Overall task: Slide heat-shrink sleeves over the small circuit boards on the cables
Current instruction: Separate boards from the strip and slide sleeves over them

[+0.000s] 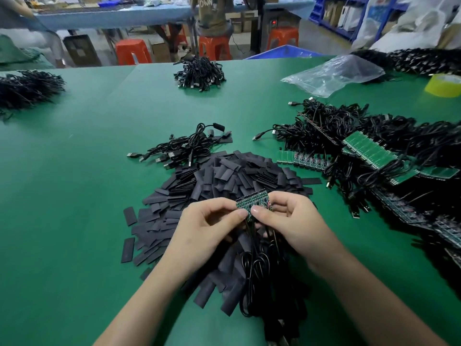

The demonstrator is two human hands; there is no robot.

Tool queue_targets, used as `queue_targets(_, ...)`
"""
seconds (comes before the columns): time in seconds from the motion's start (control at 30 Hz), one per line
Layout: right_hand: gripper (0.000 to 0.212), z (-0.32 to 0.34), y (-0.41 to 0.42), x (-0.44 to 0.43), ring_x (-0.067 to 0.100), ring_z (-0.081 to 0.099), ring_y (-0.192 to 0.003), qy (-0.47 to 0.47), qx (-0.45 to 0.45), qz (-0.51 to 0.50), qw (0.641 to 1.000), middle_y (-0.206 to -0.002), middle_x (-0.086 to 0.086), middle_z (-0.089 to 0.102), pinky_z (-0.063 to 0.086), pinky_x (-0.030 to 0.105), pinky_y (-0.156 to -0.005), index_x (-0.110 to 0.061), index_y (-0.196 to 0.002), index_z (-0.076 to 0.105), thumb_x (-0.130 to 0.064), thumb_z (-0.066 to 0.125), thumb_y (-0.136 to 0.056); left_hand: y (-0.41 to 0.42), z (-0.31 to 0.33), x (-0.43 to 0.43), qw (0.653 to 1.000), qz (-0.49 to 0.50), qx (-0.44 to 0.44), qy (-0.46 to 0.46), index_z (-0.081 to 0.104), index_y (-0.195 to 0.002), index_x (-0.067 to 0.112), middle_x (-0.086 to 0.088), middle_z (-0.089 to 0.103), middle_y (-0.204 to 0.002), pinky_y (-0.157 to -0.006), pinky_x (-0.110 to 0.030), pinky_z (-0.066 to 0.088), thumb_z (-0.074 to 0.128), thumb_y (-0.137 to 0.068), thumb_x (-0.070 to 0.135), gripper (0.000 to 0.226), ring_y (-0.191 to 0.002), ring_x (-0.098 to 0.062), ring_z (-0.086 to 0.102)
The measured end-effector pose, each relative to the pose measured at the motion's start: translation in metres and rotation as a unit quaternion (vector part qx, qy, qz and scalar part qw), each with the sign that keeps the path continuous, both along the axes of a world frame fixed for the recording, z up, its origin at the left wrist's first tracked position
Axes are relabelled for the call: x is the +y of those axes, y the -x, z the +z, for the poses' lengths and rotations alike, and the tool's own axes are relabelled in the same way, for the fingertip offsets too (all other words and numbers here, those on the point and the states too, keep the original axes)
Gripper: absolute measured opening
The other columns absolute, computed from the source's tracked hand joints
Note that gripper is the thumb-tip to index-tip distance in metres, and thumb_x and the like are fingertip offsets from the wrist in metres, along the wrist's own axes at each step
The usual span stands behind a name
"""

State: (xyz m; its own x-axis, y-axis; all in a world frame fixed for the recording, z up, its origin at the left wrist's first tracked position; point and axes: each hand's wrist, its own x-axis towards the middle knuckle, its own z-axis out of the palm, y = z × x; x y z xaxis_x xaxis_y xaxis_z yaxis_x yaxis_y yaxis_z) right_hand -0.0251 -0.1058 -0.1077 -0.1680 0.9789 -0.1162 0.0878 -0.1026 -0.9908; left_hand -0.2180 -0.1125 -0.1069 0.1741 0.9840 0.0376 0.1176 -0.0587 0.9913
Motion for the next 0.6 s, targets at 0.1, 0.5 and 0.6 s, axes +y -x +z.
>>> queue_targets(0.1, 0.002, -0.009, 0.006, -0.001, 0.018, 0.073, -0.090, -0.040, -0.018, -0.027, 0.999, -0.091, -0.002, 0.078, 0.059, 0.037, -0.086, -0.026, -0.091, 0.076, -0.024, 0.076, -0.091, -0.002, -0.004, 0.001, 0.998, 0.034, -0.056, 0.008, 0.080, -0.087, 0.022, -0.003, 0.075, -0.075, -0.060, -0.021, 0.054, 0.079, -0.078, 0.029, 0.011, -0.065, -0.008, 0.067)
queue_targets(0.5, 0.009, -0.012, 0.005, -0.007, 0.036, 0.071, -0.080, -0.014, 0.094, -0.002, 0.995, -0.094, 0.018, 0.078, 0.059, 0.032, -0.073, -0.004, -0.097, 0.074, -0.011, 0.068, -0.095, -0.007, -0.006, -0.001, 0.993, 0.023, -0.109, 0.025, 0.080, -0.082, 0.011, -0.010, 0.075, -0.072, -0.063, -0.017, 0.054, 0.077, -0.075, 0.019, 0.012, -0.062, -0.011, 0.068)
queue_targets(0.6, 0.012, -0.013, 0.006, -0.008, 0.049, 0.069, -0.095, 0.004, 0.112, 0.007, 0.994, -0.097, 0.020, 0.077, 0.058, 0.038, -0.079, -0.004, -0.101, 0.075, -0.011, 0.067, -0.096, -0.007, -0.004, -0.001, 0.991, 0.014, -0.124, 0.040, 0.079, -0.080, 0.010, -0.011, 0.074, -0.070, -0.062, -0.018, 0.055, 0.076, -0.074, 0.016, 0.009, -0.059, -0.011, 0.067)
